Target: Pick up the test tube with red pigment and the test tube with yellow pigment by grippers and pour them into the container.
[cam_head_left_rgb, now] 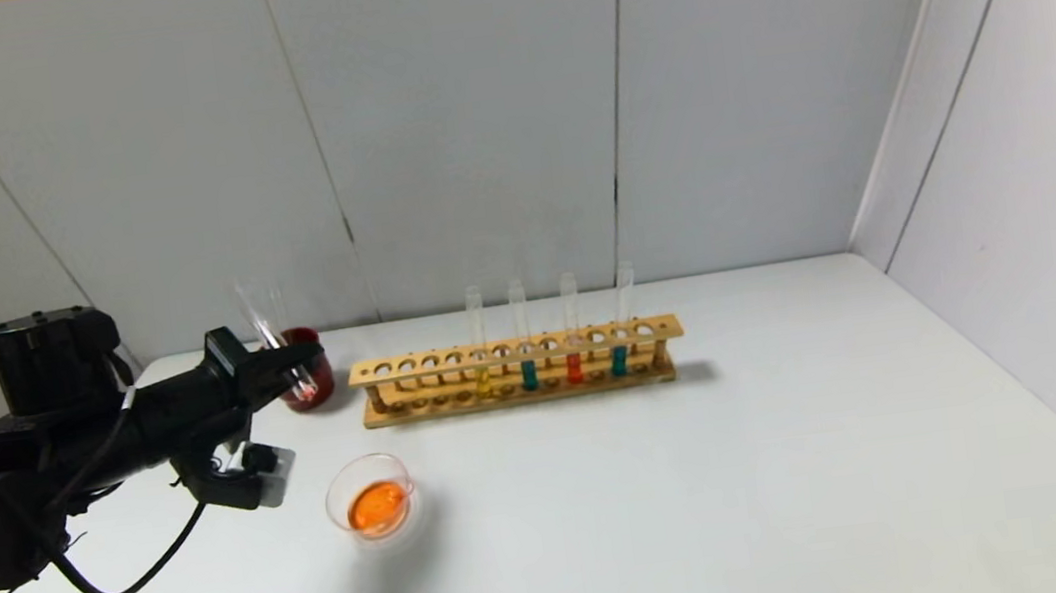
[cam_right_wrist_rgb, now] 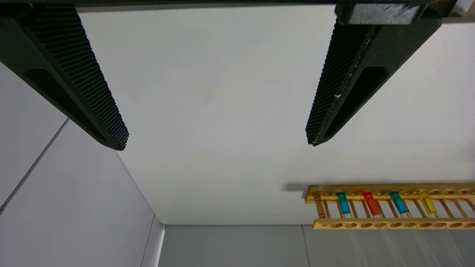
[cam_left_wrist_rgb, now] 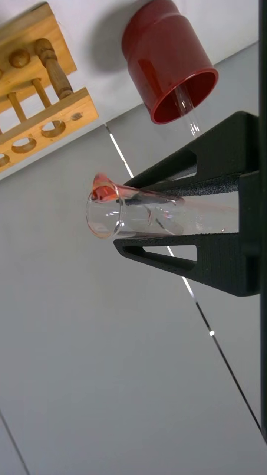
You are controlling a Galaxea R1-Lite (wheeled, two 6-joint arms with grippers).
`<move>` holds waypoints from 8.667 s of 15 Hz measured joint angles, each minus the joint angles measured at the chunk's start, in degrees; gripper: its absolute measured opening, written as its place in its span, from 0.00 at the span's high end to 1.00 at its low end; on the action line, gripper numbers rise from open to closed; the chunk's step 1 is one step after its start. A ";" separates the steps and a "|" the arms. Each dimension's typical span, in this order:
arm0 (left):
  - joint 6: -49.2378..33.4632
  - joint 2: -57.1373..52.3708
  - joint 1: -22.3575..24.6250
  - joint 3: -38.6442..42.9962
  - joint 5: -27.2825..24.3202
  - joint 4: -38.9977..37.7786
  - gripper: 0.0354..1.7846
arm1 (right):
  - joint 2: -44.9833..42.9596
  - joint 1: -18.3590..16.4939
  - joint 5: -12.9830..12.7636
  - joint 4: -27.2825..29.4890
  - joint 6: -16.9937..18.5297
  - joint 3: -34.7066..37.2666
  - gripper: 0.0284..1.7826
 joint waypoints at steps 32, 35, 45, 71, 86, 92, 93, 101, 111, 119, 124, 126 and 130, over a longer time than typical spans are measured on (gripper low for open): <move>15.08 -6.94 -2.12 -0.07 5.46 0.12 0.83 | 0.00 0.00 0.00 -0.02 0.00 0.00 0.02; 13.42 -6.72 -2.12 0.04 5.74 0.67 0.83 | 0.00 0.00 -0.02 0.00 0.00 0.00 0.02; -35.15 -7.33 -6.74 -6.53 21.87 18.12 0.83 | 0.00 0.00 0.00 -0.02 0.00 0.00 0.02; -109.96 7.94 -2.01 -34.97 26.17 16.16 0.83 | 0.00 0.00 0.00 -0.02 0.00 0.00 0.02; -110.12 21.64 0.07 -43.47 26.00 13.00 0.83 | 0.00 0.00 0.00 0.00 0.00 0.00 0.02; -110.03 23.24 0.10 -43.33 25.98 10.70 0.74 | 0.00 0.00 0.00 -0.02 0.00 0.00 0.02; -110.01 23.30 0.05 -43.13 26.00 10.26 0.68 | 0.00 0.00 -0.02 -0.02 0.00 0.00 0.02; -109.92 18.99 -0.01 -40.90 25.92 10.64 0.06 | 0.00 0.00 0.00 0.00 0.00 0.00 0.02; -109.63 -16.18 -0.20 -30.87 30.74 27.45 0.02 | 0.00 0.00 0.00 0.00 0.00 0.00 0.02; -110.12 -53.09 -0.20 -5.71 43.19 39.56 0.02 | 0.00 0.00 0.00 -0.02 0.00 0.00 0.02; -114.18 -72.96 -0.12 6.10 49.07 47.97 0.02 | 0.00 0.00 0.00 0.00 0.00 0.00 0.02; -115.82 -79.28 -0.09 10.34 49.91 48.43 0.02 | 0.00 0.00 0.00 -0.02 0.00 0.00 0.02; -116.26 -90.53 -0.52 21.98 50.16 47.88 0.02 | 0.00 0.00 -0.02 -0.02 0.00 0.00 0.02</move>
